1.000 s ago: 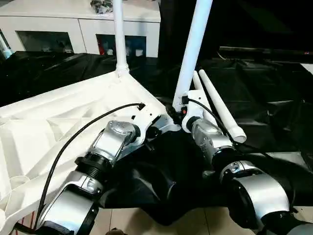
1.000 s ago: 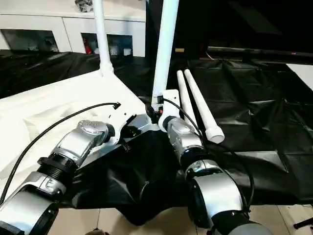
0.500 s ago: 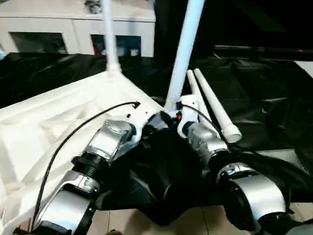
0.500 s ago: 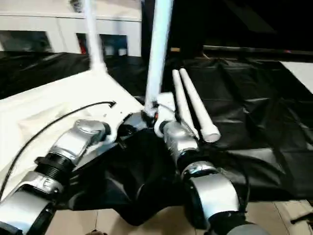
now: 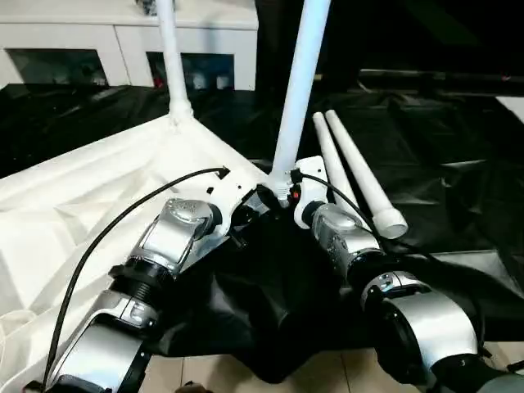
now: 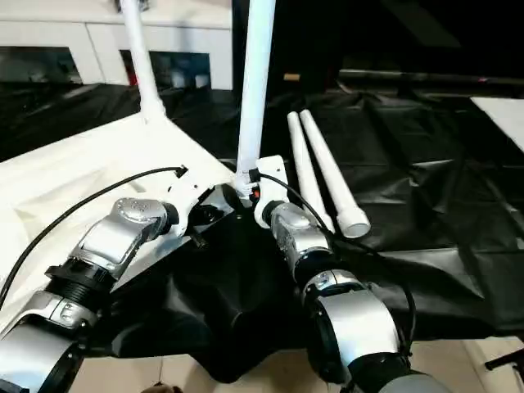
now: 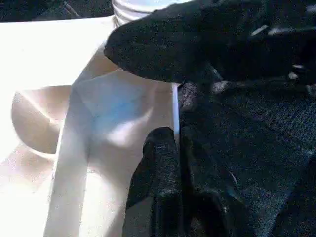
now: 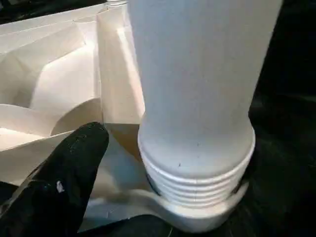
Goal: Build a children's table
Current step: Rotate leg to tighten
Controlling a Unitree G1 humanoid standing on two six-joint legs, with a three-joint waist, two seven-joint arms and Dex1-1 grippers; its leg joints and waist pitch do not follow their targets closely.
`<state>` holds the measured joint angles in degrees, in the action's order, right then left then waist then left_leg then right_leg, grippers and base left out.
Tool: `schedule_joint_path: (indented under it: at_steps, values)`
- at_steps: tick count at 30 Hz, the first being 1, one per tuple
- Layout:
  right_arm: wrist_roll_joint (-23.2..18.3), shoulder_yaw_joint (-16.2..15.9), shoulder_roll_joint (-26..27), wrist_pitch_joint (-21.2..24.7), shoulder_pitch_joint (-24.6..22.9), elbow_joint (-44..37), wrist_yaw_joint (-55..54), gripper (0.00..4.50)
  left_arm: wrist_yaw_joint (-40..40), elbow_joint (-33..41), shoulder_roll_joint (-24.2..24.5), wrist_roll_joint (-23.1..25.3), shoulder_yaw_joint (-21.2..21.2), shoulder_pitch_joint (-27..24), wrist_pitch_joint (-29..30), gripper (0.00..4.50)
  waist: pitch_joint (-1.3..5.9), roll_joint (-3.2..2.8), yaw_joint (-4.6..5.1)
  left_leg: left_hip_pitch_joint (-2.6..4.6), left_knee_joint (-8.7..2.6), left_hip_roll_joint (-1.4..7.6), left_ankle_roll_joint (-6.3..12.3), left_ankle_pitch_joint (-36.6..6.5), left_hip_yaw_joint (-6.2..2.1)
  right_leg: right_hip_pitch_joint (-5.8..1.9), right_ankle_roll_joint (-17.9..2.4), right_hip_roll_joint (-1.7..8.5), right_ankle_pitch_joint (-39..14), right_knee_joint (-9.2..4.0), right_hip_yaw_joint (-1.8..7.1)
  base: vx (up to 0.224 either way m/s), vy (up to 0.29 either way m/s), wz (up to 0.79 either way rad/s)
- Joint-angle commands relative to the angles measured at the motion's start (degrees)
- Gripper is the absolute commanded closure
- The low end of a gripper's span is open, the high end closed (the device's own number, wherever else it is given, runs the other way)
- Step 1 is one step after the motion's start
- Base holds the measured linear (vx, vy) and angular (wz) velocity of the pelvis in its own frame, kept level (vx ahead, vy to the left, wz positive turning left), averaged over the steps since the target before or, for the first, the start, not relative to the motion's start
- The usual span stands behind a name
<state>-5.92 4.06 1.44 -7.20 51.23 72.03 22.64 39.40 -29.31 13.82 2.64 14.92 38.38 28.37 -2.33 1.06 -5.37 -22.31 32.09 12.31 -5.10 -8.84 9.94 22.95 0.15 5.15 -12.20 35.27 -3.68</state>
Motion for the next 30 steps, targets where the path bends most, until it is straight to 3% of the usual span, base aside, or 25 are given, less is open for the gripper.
schedule_joint_path:
  at_steps: [1,2,3,13,15,18,24,30]
  values:
    - [0.12,0.07,-0.22,-0.85,0.59,-1.33,1.50,0.02,1.88,1.72,-0.21,-0.36,1.20,-0.63,-1.18,4.50,4.01,-0.75,-0.22,1.17,-2.54,0.47,3.64,-3.89,0.33,-3.27,-15.54,2.27,11.73,-2.32,1.81,0.000,0.000,0.00]
    - [0.10,0.10,-0.49,-1.12,0.53,-1.60,1.79,0.02,2.15,1.87,-0.04,-0.38,1.26,-0.78,-1.37,4.50,4.01,-0.72,-0.29,1.22,-2.54,0.52,3.85,-4.50,0.36,-3.29,-15.75,2.41,10.90,-2.37,1.82,0.000,0.000,0.00]
    - [0.15,0.13,-1.10,-1.65,0.32,-2.21,2.70,0.02,2.85,2.32,0.33,-0.49,1.39,-1.16,-1.64,4.50,3.98,-1.11,-0.33,1.27,-2.57,0.62,3.78,-5.15,0.33,-3.26,-15.80,2.47,10.01,-2.46,1.83,0.000,0.000,0.00]
    - [0.08,-1.01,-6.54,-2.80,-2.75,-7.94,12.52,0.02,7.40,4.92,3.14,-0.97,2.38,-3.32,-2.96,4.50,3.99,-1.00,-1.06,1.33,-2.37,0.65,3.57,-6.07,0.39,-3.43,-15.53,2.34,9.17,-2.35,1.83,0.000,0.000,0.00]
    - [1.46,-3.81,-8.95,-2.08,-4.92,-10.55,19.97,0.02,9.06,5.51,4.37,-0.60,3.01,-3.90,-2.86,4.50,3.99,-1.18,-1.10,1.17,-2.18,0.59,4.07,-5.49,0.37,-3.50,-15.73,2.28,10.26,-2.22,1.80,0.000,0.000,0.00]
    - [0.92,-5.33,-11.04,-0.56,-7.39,-13.89,27.79,0.02,10.88,6.04,5.36,-0.80,3.38,-4.45,-3.47,4.50,3.95,-0.90,-1.20,1.02,-2.06,0.60,4.91,-5.60,0.34,-3.69,-15.81,2.28,10.46,-2.24,1.73,0.000,0.000,0.00]
    - [-0.26,-5.19,-12.35,0.56,-8.61,-16.50,31.77,0.02,14.71,7.84,7.18,-1.57,4.33,-5.49,-4.77,4.50,3.63,-1.05,-1.20,1.37,-2.49,0.96,3.01,-10.46,0.30,-3.21,-15.94,2.53,2.28,-2.77,1.86,0.000,0.000,0.00]
    - [1.12,-7.82,-14.25,1.65,-10.05,-19.55,36.50,0.02,19.37,10.25,9.51,-1.92,5.63,-6.96,-5.80,4.50,3.69,-1.10,-1.42,1.37,-2.43,0.89,2.47,-9.86,0.29,-3.17,-15.65,2.34,2.91,-2.62,1.83,0.000,0.000,0.00]
